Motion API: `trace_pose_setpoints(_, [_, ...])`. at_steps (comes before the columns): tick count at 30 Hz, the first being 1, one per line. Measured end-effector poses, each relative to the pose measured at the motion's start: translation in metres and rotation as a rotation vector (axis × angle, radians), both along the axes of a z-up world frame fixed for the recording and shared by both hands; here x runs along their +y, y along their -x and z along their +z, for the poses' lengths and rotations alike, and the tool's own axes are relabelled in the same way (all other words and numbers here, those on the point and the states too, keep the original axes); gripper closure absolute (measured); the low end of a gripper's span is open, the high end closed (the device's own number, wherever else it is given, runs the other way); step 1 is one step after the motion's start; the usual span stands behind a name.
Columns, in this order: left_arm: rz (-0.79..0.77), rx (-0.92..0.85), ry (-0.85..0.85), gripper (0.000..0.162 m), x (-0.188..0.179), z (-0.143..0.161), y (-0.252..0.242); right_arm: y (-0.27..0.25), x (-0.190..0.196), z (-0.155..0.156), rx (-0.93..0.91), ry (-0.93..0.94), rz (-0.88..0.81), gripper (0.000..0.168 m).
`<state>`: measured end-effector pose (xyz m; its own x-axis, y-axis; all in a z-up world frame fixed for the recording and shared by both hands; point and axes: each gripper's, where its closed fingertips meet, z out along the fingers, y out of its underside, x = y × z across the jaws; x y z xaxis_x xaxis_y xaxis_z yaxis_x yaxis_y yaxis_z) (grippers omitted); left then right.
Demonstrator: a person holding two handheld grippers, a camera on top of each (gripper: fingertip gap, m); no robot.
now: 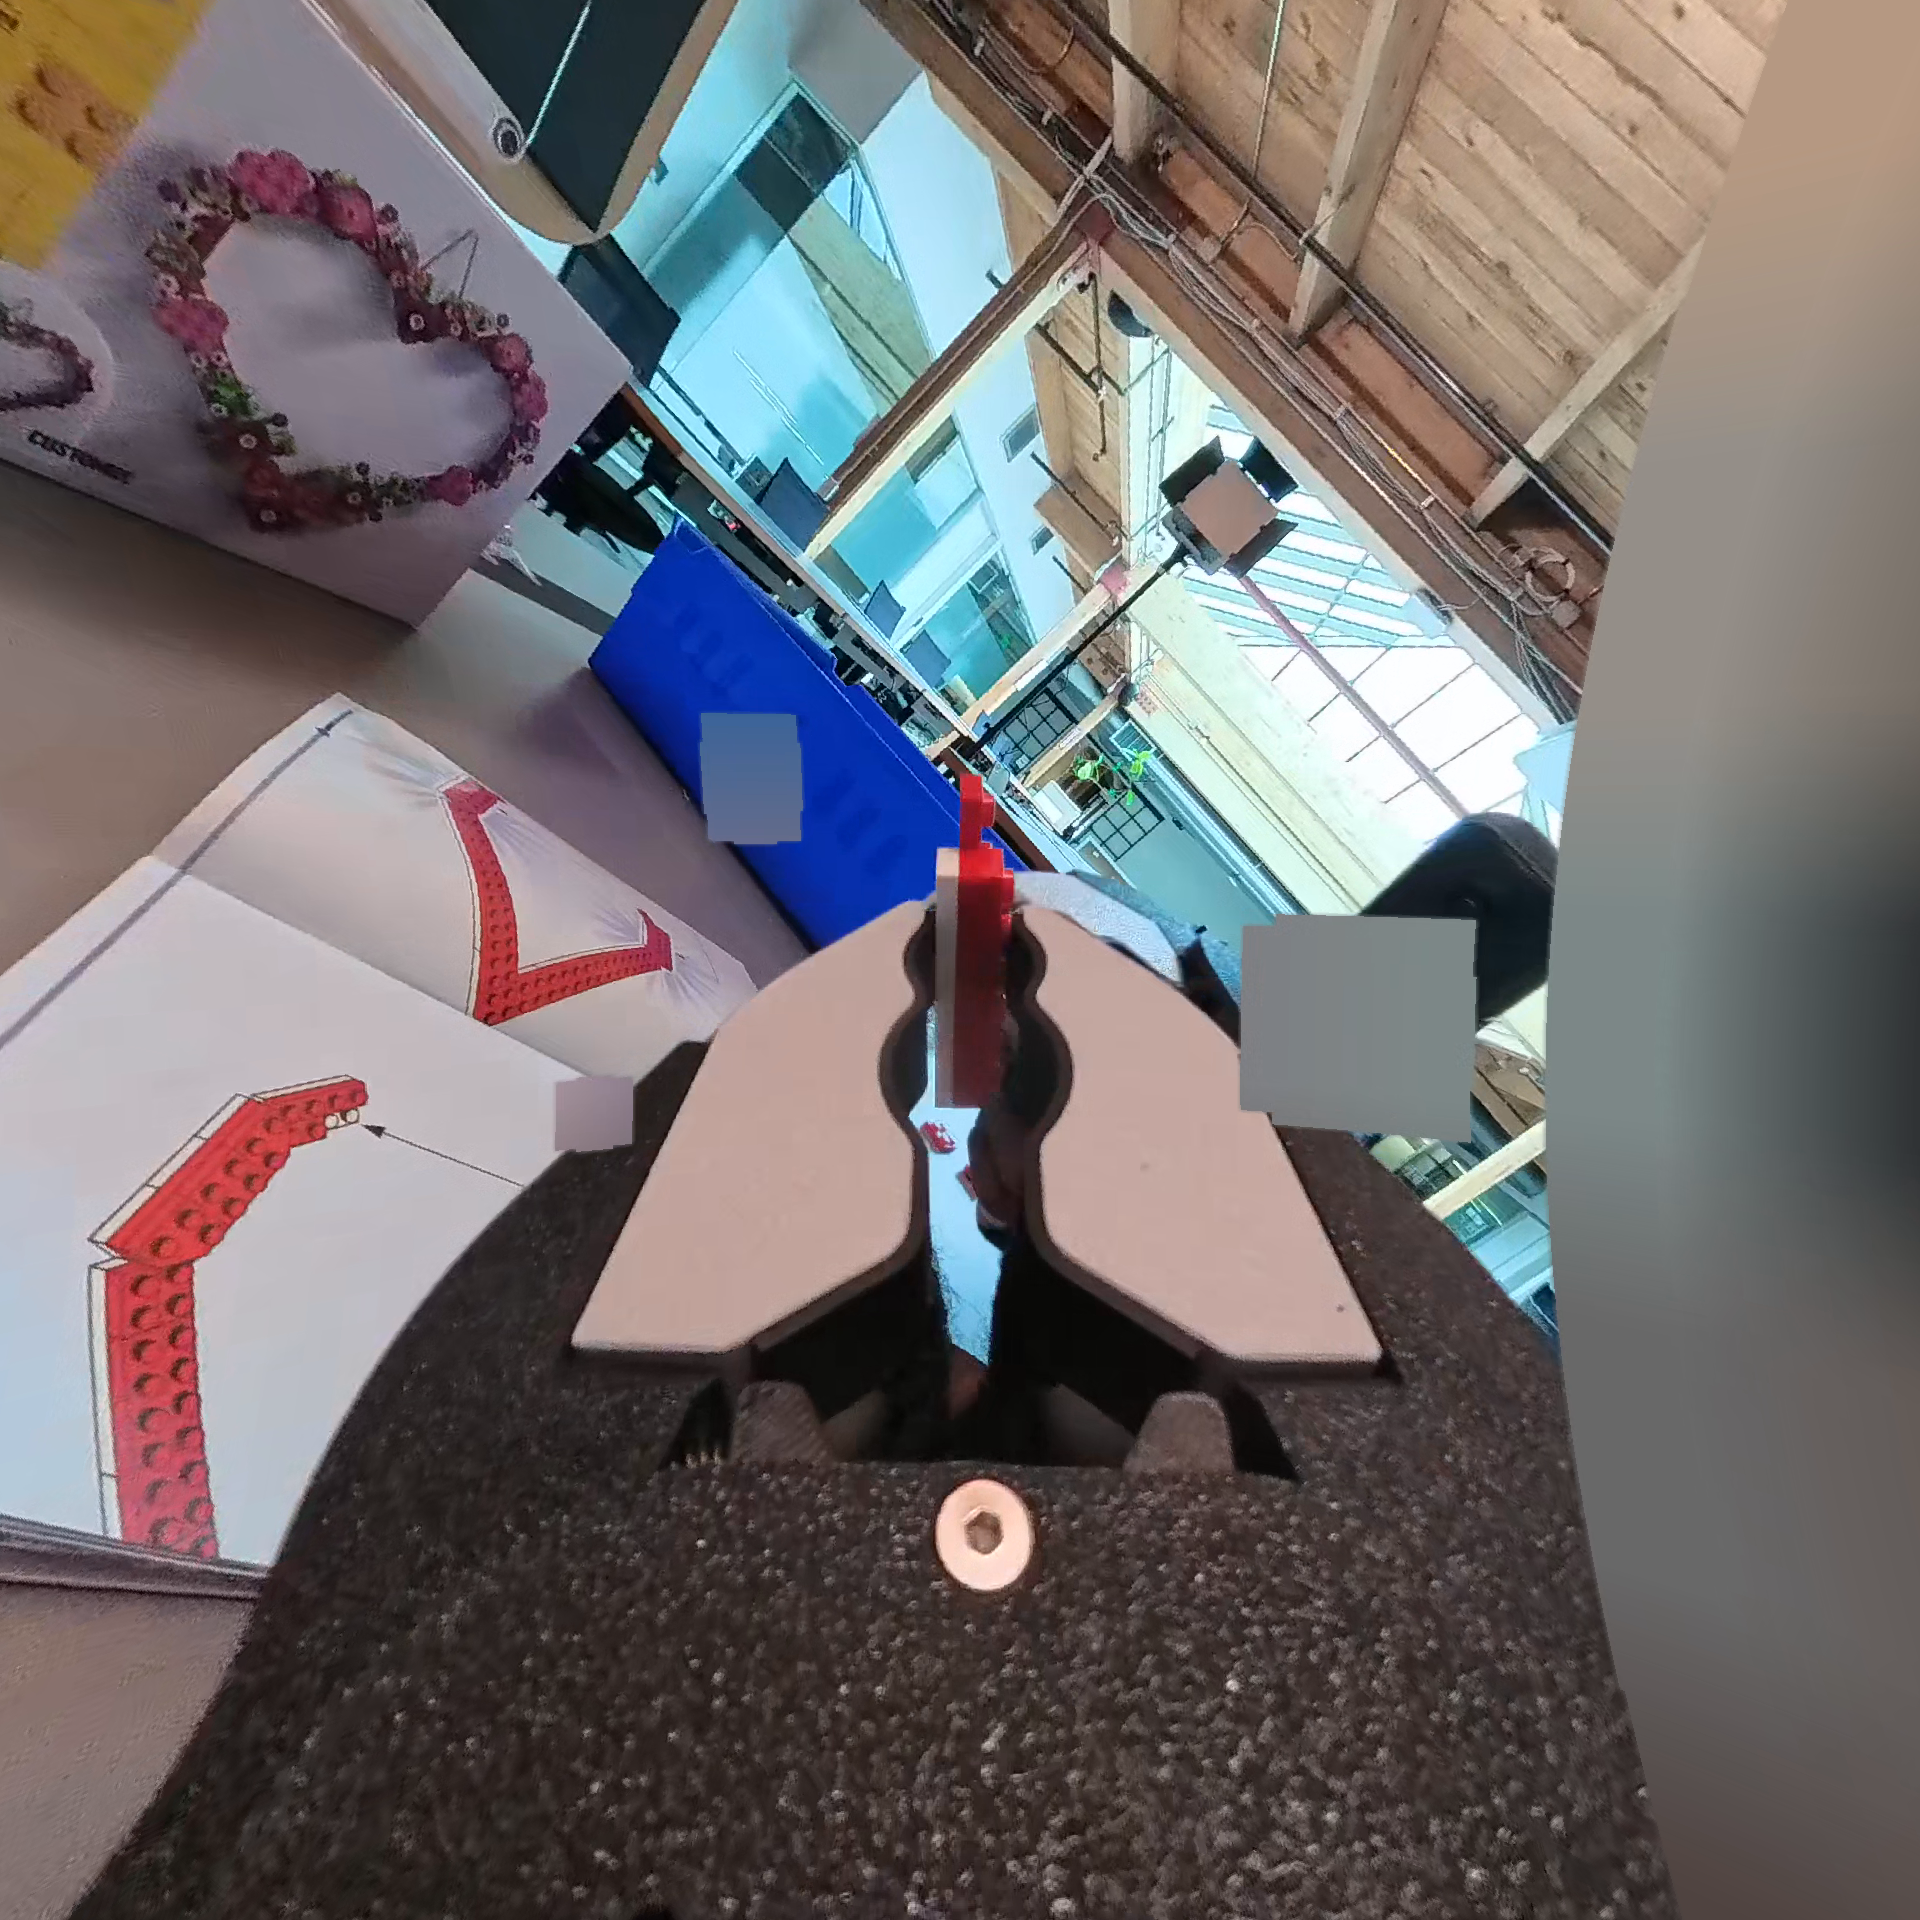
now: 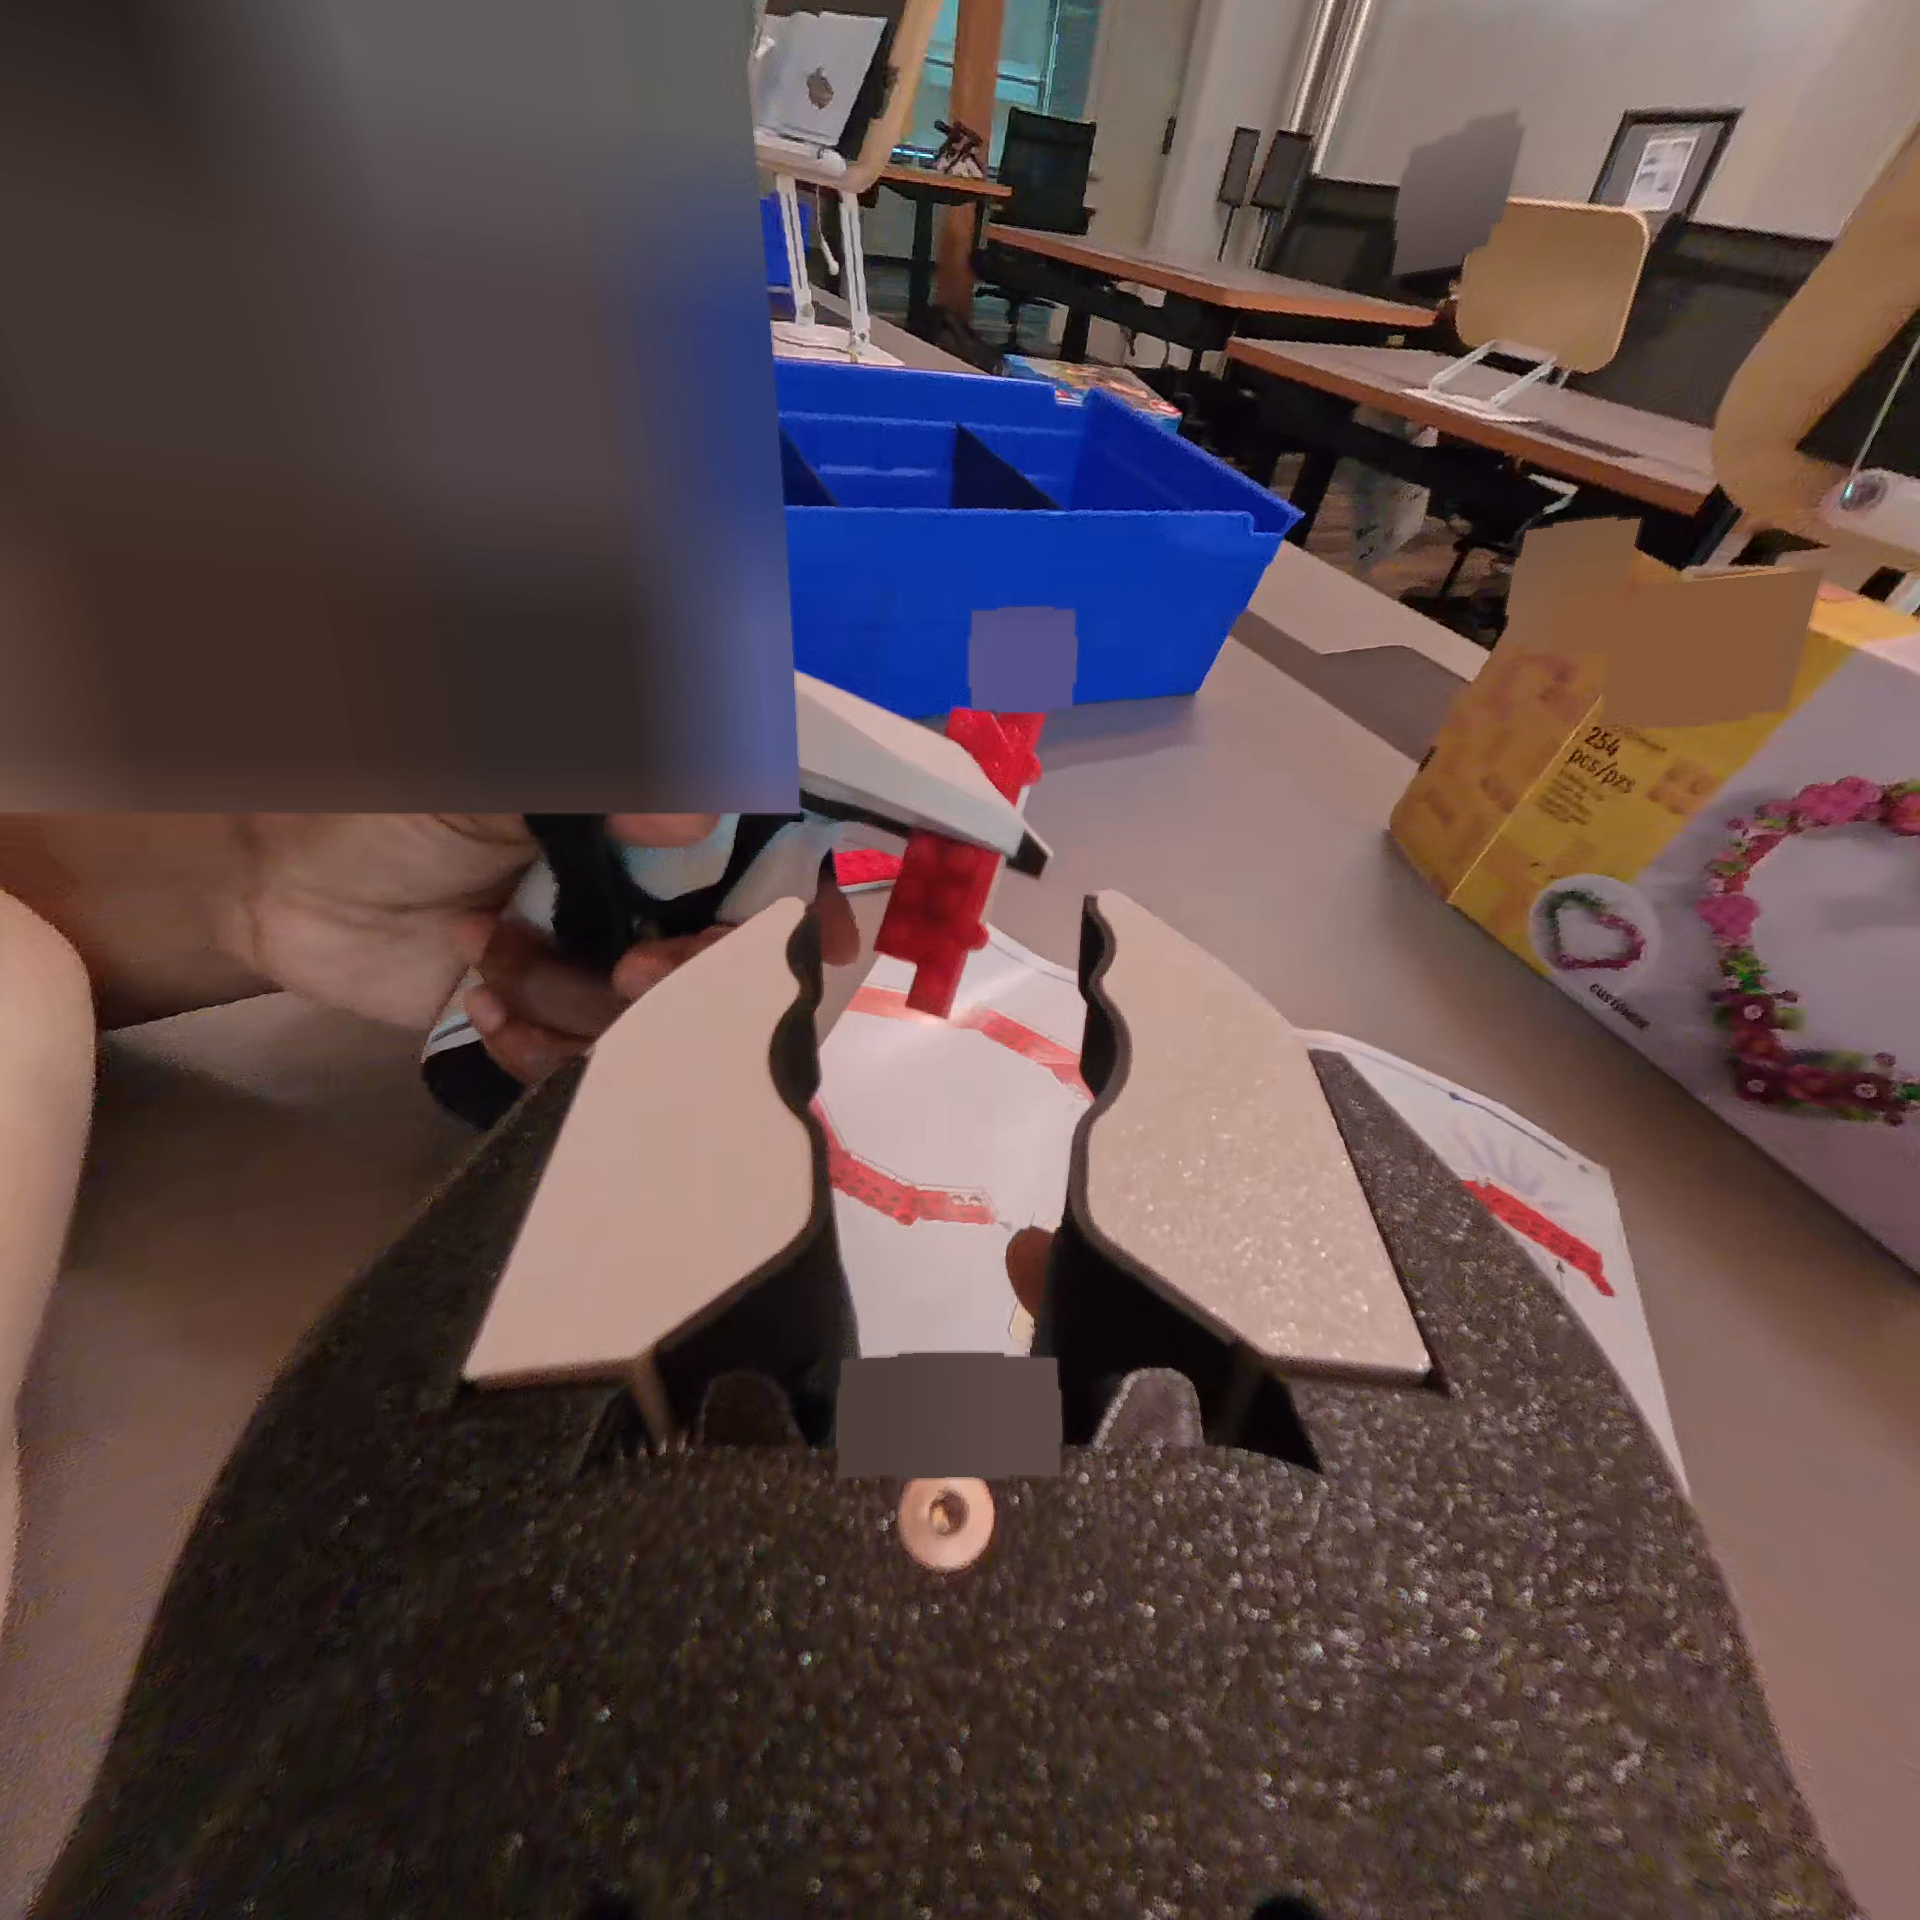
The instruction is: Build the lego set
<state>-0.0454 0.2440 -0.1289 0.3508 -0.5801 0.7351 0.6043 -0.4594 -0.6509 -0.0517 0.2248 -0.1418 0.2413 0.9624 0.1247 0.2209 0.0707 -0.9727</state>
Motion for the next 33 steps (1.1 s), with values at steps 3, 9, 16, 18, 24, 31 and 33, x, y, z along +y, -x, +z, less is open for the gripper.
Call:
trace_pose_setpoints(3, [0.003,0.012,0.0,0.151,0.0,-0.001,0.0,0.004,0.0,0.004,-0.003,-0.054,-0.025,0.127])
trace_pose_setpoints(9, [0.014,0.01,0.003,0.15,0.0,-0.002,0.001,0.011,0.003,0.001,-0.078,-0.163,-0.081,0.134])
trace_pose_setpoints(16, [0.042,0.03,0.044,0.151,0.003,-0.011,0.006,0.018,0.01,-0.007,-0.186,-0.249,-0.14,0.137])
trace_pose_setpoints(18, [0.024,0.039,0.061,0.151,0.002,-0.014,0.002,0.023,0.013,-0.012,-0.249,-0.317,-0.149,0.134])
trace_pose_setpoints(24, [0.027,0.086,0.067,0.15,0.001,-0.019,0.011,0.031,0.017,-0.016,-0.323,-0.398,-0.108,0.145])
trace_pose_setpoints(31, [0.03,0.299,-0.004,0.138,0.001,-0.021,0.021,0.037,0.012,-0.014,-0.295,-0.342,-0.04,0.15])
trace_pose_setpoints(33, [0.0,0.336,-0.013,0.139,-0.001,-0.023,0.022,0.039,0.01,-0.017,-0.304,-0.329,-0.021,0.151])
